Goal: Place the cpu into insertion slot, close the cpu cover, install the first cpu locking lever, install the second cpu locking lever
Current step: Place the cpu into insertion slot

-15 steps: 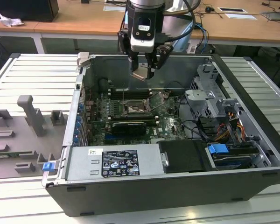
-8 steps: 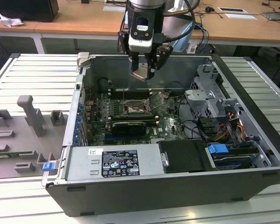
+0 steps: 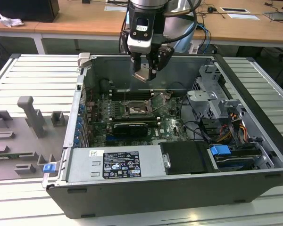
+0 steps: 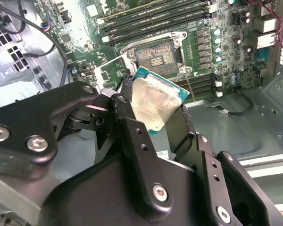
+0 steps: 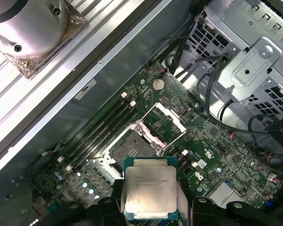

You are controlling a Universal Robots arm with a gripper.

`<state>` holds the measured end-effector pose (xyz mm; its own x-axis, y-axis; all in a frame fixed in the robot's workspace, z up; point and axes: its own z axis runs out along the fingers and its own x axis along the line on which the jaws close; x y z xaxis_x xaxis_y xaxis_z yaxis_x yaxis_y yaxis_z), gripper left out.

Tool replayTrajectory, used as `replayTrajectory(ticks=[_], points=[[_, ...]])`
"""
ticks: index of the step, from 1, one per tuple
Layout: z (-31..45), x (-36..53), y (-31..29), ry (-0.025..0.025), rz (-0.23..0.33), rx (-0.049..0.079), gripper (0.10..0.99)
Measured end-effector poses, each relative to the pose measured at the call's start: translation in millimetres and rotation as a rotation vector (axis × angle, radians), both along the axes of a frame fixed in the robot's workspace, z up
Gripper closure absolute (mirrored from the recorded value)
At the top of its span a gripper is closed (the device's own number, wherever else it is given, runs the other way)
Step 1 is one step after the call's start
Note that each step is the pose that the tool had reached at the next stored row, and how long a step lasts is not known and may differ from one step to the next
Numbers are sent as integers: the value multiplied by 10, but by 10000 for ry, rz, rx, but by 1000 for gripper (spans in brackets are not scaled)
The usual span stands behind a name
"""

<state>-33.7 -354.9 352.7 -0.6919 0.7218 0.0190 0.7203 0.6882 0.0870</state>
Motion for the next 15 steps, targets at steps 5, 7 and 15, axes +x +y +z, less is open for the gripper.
replayTrajectory(ticks=[5, 7, 15], points=[[-3, 0, 0, 0, -297, 0, 557], [-6, 0, 0, 0, -462, -2, 557], [-24, 0, 0, 0, -2099, -8, 557]])
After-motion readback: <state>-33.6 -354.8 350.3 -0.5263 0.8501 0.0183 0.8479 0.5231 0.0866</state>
